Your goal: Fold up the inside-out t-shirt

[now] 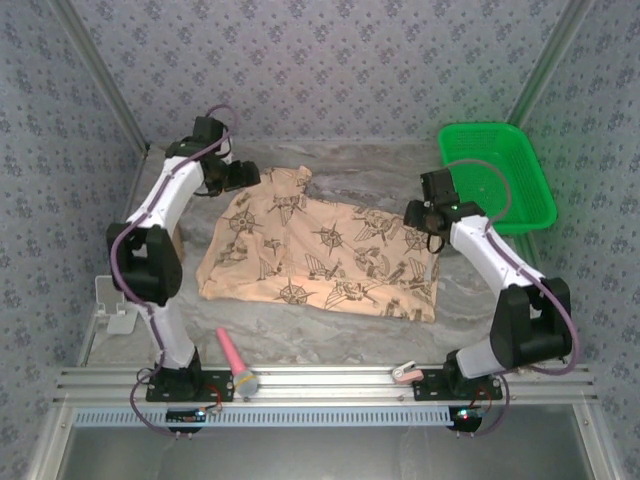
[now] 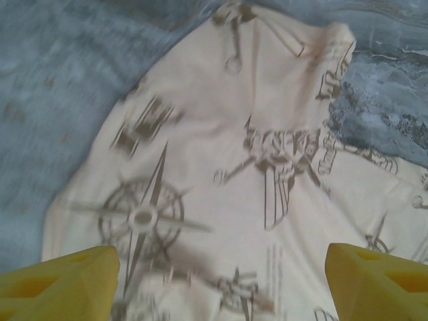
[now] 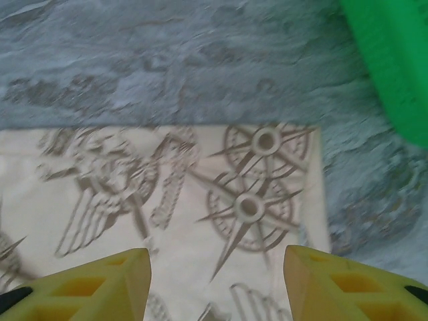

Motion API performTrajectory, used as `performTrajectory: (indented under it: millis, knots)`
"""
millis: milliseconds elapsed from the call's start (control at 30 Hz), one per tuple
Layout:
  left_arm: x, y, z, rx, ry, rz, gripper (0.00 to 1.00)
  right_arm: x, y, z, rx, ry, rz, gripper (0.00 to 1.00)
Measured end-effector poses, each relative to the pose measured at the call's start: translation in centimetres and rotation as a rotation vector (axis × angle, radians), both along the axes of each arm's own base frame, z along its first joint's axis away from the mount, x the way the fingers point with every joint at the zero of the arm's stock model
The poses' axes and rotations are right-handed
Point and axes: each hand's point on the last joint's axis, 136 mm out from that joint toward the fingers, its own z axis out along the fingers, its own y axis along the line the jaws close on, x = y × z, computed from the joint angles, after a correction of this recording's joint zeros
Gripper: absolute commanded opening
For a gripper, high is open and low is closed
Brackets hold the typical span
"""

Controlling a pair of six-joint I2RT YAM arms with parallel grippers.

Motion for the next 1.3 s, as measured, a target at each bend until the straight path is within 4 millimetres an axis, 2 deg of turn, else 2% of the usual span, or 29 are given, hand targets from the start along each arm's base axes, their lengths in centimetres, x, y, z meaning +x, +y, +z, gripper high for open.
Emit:
performTrajectory:
  millis: [100,200,333,433,533,667,733,800,867,933,1133,1233,1300]
  knots:
    - [3.2,-0.6,-2.3,0.010,-0.004,-0.029,0.78,0.7,-1.2,-0.7,-0.031,0.022,-0.010,0.57]
    - [6.2,-0.8,-4.6,0.026,-0.001,-0.023,0.78,1.2,-0.7,-1.1,-0.019,0.038,0.010,0.57]
    - [6.1,-0.6,-7.8,0.046,0.060,-0.018,0.78,1.0,2.4,-2.4,0.037,0.076,0.080,0.57]
    - [5.5,-0.4,-8.8,0.053,0.091,-0.017,0.78,0.5,5.1,-4.1,0.047,0.118,0.139,0.56]
    - [4.6,-0.3,-10.2,0.057,0.122,-0.018,0.78,-0.6,6.5,-6.5,0.058,0.188,0.169,0.56]
    - [1.8,0.6,-13.7,0.097,0.209,-0.016,0.79,-4.1,7.3,-9.8,0.059,0.295,0.201,0.56]
    - [1.6,0.8,-12.9,0.099,0.184,-0.012,0.79,-6.1,7.7,-11.3,0.056,0.348,0.220,0.56]
    - [0.2,1.5,-13.1,0.110,0.205,0.000,0.78,-8.1,7.8,-12.4,0.046,0.385,0.228,0.56]
    - [-1.5,2.2,-13.8,0.120,0.234,0.009,0.79,-8.9,8.0,-12.0,0.059,0.364,0.229,0.56]
    - [-2.5,2.6,-13.4,0.121,0.233,0.019,0.79,-10.4,7.9,-12.4,0.060,0.377,0.226,0.55]
    - [-7.4,4.5,-13.5,0.185,0.314,0.055,0.79,-14.2,8.2,-12.1,0.061,0.410,0.245,0.57]
    - [-8.0,4.7,-12.6,0.193,0.316,0.059,0.80,-13.9,6.9,-11.3,0.044,0.422,0.221,0.59]
    - [-7.4,4.5,-11.5,0.184,0.292,0.056,0.81,-11.6,5.9,-9.7,0.032,0.378,0.208,0.59]
